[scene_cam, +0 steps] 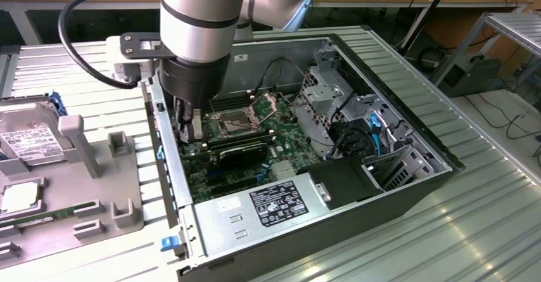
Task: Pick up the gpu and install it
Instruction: 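Press down on the gpu until it lock into place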
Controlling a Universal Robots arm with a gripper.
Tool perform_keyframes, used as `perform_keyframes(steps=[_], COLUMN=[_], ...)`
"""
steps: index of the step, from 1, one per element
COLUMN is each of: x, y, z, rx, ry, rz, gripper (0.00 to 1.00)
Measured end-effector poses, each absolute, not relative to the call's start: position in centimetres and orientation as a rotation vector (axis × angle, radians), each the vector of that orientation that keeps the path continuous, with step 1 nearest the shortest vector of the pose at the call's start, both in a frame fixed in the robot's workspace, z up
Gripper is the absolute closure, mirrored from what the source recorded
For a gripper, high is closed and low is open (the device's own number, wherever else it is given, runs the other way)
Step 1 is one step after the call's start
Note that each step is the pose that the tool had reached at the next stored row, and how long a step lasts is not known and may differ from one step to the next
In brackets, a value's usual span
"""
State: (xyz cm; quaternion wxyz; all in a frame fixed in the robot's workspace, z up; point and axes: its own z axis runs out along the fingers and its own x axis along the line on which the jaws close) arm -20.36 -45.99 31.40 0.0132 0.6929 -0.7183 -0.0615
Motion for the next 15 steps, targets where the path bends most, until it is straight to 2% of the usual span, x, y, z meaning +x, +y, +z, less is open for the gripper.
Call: perform_keyframes(steps=[15], x=[-20.39], y=[-46.58], z=[30.81], rx=[2.153], ry=[-2.233], rz=[-0.203], gripper=[0.89])
